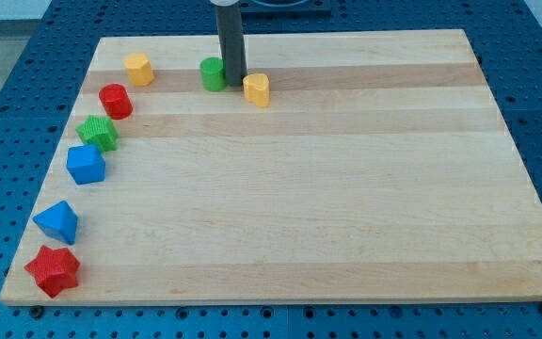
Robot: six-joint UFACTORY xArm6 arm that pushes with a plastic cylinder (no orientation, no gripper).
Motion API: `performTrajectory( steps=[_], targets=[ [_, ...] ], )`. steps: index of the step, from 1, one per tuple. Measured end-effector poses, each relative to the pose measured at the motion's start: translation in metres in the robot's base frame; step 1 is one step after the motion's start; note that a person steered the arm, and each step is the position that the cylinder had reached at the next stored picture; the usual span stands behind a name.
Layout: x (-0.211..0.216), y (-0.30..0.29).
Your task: Drag the green circle to the right of the yellow hexagon
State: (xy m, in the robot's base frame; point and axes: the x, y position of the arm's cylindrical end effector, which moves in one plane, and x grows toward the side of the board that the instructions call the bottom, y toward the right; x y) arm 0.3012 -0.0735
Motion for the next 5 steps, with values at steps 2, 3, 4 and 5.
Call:
performTrajectory(
  steps=[2,3,4,5],
  targets=[
    [-0.016,-0.029],
    [-0.029,-0.048],
    [-0.037,-0.067],
    [-0.04,-0.085]
  ],
)
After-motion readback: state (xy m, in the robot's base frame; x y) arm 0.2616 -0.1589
